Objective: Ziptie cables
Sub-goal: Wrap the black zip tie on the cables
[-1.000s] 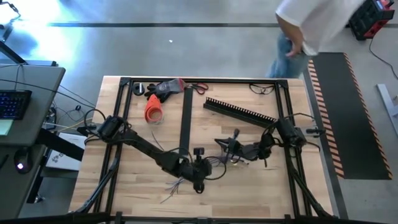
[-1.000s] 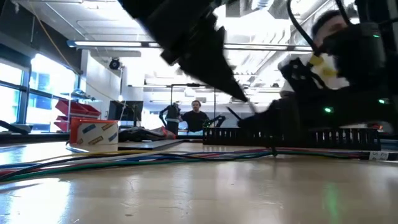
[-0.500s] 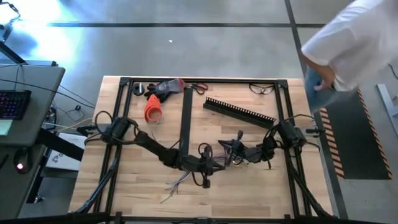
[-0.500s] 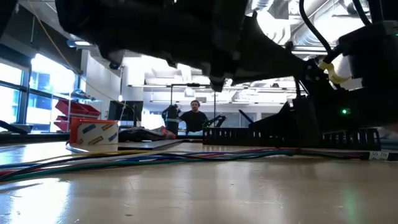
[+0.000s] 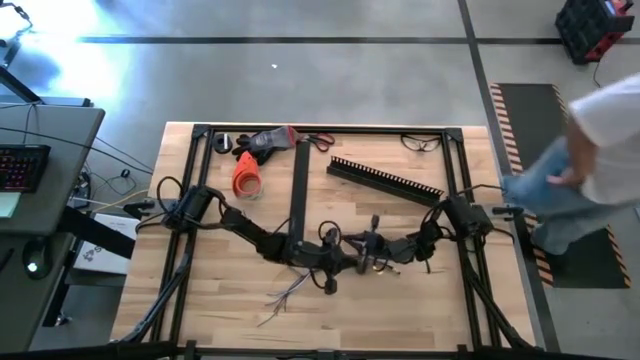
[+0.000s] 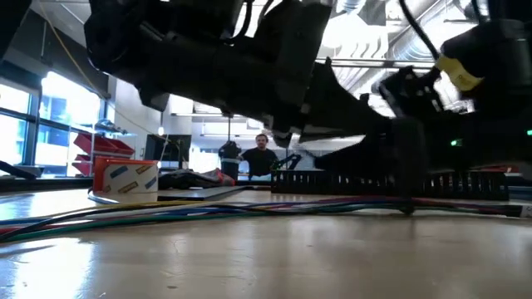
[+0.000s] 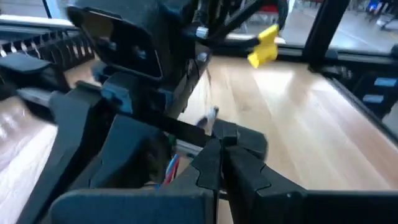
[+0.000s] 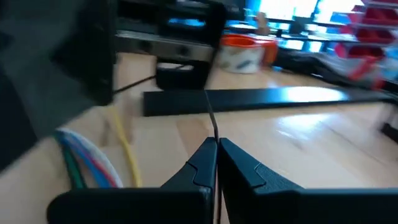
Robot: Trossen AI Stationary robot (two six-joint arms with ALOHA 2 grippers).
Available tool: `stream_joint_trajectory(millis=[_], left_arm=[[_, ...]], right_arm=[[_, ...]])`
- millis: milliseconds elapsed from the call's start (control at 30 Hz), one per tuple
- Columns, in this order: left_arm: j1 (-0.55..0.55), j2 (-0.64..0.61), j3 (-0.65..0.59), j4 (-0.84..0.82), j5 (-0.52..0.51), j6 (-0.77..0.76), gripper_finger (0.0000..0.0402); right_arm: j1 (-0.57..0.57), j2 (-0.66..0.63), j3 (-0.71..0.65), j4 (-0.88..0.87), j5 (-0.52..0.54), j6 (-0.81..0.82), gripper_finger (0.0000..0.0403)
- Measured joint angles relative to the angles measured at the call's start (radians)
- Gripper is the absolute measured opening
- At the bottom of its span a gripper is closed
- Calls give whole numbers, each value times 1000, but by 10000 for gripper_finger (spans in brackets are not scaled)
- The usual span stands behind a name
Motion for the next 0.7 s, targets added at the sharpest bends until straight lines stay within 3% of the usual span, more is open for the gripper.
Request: stream_joint_trajectory(millis=[133,300,433,567,700], left_arm=[[-16,-66,0,-211,-32,-7,0],[-74,-215,0,-541,-188,1,0],[-103,-279,2,-609,-252,-6,0],[-123,-280,0,-624,-279,-30,0],[-127,-260,1,-605,-283,-67,0]], right_arm=[[-62,21,64,0,-74,-51,0],[-136,41,143,1,-194,-74,0],[-173,42,197,2,-268,-128,0],[-182,32,181,3,-271,-123,0],[-136,34,128,2,-228,-20,0]])
